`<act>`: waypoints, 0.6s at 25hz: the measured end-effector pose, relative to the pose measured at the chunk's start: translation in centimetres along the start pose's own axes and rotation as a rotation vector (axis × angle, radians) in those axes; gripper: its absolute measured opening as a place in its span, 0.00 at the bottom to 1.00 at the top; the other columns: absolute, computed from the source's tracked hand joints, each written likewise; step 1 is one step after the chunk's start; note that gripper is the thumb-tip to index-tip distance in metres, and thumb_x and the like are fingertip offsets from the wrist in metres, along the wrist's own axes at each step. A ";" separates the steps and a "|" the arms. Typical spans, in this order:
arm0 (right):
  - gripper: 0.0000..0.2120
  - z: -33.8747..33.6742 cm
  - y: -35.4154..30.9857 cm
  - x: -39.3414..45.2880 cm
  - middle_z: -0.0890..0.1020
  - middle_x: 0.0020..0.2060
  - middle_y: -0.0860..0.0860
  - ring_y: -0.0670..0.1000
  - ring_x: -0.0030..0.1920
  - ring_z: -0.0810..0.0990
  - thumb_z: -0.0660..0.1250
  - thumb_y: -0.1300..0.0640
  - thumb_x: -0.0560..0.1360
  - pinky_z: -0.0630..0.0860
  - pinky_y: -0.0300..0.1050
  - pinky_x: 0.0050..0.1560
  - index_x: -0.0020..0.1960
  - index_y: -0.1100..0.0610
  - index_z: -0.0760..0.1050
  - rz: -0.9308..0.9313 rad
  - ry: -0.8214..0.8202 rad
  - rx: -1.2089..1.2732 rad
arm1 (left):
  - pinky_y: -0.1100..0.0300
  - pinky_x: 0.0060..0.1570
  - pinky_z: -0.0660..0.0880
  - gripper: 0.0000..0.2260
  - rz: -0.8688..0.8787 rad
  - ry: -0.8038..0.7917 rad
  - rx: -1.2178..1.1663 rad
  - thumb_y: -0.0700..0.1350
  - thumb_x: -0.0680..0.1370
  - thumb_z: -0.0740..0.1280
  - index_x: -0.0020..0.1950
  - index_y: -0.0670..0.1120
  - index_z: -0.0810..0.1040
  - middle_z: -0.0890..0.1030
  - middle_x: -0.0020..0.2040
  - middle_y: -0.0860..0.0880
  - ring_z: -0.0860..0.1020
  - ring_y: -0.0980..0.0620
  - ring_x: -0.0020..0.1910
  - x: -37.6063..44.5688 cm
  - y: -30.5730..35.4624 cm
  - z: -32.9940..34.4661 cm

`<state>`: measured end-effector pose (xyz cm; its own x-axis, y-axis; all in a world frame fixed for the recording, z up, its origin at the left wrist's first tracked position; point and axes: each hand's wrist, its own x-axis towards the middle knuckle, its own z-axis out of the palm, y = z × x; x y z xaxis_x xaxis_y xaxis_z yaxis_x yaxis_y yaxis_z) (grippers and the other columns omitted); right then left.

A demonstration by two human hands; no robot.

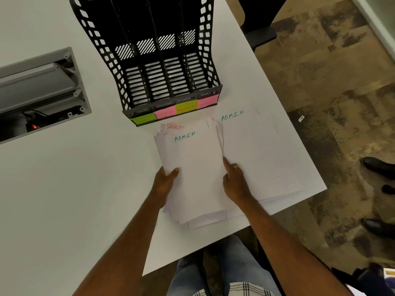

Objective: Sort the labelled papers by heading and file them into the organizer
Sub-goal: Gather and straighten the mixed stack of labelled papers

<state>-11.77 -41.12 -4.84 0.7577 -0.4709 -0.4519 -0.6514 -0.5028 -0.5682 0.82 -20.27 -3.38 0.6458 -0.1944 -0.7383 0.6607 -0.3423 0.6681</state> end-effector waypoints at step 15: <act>0.50 -11.7 6.3 5.6 0.73 0.69 0.60 0.64 0.68 0.72 0.73 0.30 0.64 0.73 0.61 0.65 0.74 0.58 0.63 0.516 0.087 0.022 | 0.50 0.53 0.75 0.18 -0.026 0.074 -0.005 0.47 0.79 0.71 0.67 0.45 0.74 0.80 0.59 0.44 0.79 0.43 0.54 0.2 -0.3 0.2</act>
<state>-12.06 -55.39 -2.94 0.3312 -0.7123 -0.6189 -0.9376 -0.1745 -0.3009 0.75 -20.38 -3.75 0.6551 -0.1166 -0.7465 0.6794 -0.3413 0.6495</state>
